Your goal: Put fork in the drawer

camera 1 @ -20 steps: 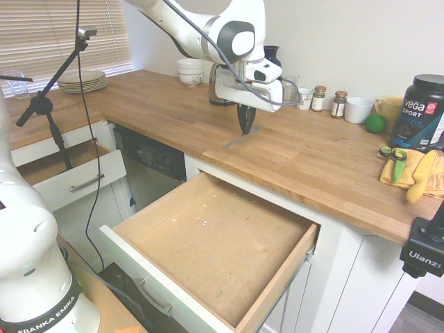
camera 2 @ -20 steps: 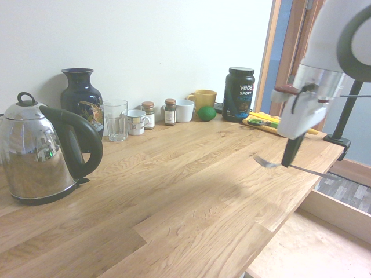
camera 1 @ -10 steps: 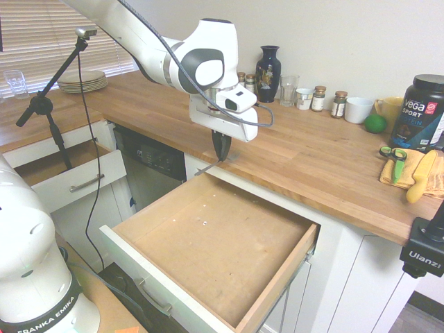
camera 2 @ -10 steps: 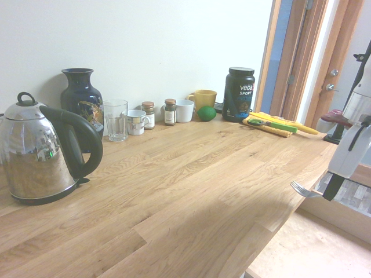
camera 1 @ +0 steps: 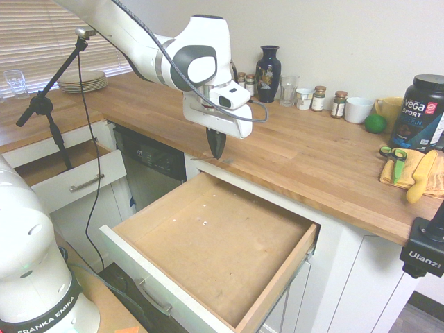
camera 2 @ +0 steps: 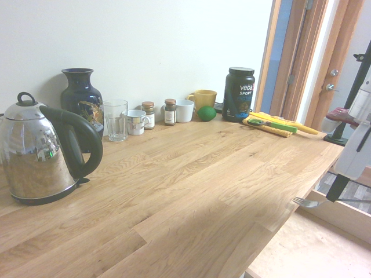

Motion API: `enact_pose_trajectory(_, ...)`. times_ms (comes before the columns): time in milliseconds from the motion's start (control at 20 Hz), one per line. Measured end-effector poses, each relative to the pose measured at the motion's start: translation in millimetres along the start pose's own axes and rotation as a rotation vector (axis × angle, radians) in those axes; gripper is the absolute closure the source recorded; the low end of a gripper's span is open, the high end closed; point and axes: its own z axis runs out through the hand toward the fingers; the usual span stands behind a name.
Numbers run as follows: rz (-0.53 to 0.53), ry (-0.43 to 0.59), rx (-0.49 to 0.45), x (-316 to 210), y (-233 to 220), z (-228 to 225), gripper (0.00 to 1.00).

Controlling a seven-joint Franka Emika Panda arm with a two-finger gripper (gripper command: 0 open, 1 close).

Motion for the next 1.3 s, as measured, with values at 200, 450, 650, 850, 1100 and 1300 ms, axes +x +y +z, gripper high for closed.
enact_pose_trajectory(200, 0.001, -0.01, -0.008, -10.3, 9.7, 4.3, 1.0)
enact_pose_trajectory(450, -0.007, -0.014, -0.013, -25.7, 18.9, 11.1, 1.0)
enact_pose_trajectory(650, -0.009, -0.021, -0.02, -33.7, 24.7, 20.4, 1.0)
enact_pose_trajectory(850, -0.009, -0.028, -0.027, -37.5, 28.2, 26.3, 1.0)
enact_pose_trajectory(1100, 0.009, -0.034, -0.037, -34.3, 35.5, 45.8, 1.0)
enact_pose_trajectory(1300, 0.025, -0.045, -0.052, -27.8, 41.1, 77.7, 1.0)
